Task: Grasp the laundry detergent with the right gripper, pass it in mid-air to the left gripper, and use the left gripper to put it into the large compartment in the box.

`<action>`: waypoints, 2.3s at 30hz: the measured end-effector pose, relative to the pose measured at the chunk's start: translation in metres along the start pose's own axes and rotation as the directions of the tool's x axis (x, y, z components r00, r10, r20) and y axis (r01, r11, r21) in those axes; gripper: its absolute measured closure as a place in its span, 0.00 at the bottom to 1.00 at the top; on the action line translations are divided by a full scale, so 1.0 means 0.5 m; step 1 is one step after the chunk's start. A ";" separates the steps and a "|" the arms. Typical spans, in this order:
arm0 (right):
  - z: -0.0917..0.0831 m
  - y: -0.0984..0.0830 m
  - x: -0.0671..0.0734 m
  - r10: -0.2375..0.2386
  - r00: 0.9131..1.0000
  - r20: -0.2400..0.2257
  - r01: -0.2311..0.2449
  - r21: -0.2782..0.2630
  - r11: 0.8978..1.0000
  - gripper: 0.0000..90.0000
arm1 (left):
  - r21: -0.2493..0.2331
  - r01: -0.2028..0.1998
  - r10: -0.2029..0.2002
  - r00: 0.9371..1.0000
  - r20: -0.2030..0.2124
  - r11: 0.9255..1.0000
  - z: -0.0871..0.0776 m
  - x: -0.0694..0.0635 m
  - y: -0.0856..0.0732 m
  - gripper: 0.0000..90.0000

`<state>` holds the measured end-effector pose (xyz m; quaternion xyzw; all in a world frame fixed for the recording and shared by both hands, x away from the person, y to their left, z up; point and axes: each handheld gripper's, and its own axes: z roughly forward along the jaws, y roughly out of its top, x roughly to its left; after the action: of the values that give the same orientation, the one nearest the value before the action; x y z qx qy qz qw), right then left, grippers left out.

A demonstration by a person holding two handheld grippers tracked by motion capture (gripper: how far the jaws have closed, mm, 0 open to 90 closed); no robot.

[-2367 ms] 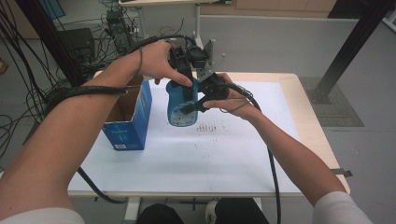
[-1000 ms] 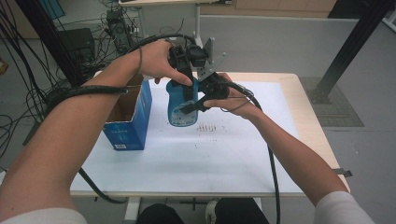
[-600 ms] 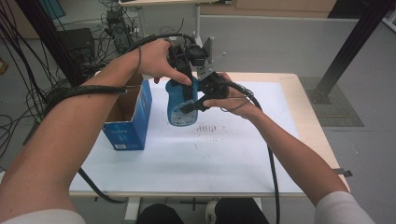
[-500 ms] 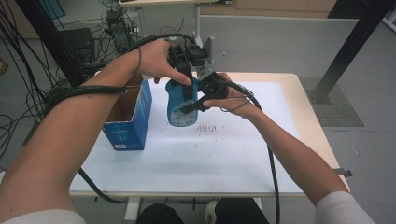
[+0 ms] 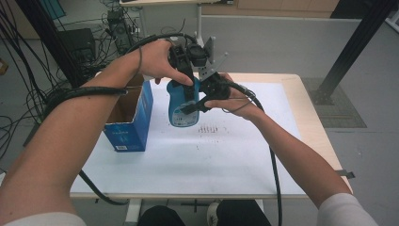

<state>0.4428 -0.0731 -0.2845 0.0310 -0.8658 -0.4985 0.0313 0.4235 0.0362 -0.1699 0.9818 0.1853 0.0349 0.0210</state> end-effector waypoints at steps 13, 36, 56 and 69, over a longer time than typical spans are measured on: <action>0.002 -0.001 -0.003 -0.005 1.000 -0.001 0.005 -0.011 1.000 0.45 | 0.001 0.005 -0.005 1.000 0.001 1.000 0.000 0.002 -0.001 0.39; -0.050 -0.035 -0.003 0.122 0.986 0.109 -0.138 0.148 0.979 0.01 | 0.021 0.092 -0.092 0.995 -0.023 0.996 -0.010 0.023 -0.009 0.39; -0.209 -0.070 0.014 0.240 0.910 0.337 -0.344 0.292 0.893 0.00 | 0.004 0.439 -0.438 0.897 -0.059 0.898 -0.151 0.080 -0.050 0.39; -0.290 -0.088 0.031 0.246 0.879 0.408 -0.397 0.342 0.851 0.00 | -0.032 0.724 -0.722 0.682 -0.119 0.689 -0.265 0.128 -0.127 0.39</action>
<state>0.4408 -0.2212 -0.2493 -0.1998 -0.9357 -0.2872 -0.0459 0.4496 0.1226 -0.0376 0.8254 0.5584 0.0820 0.0129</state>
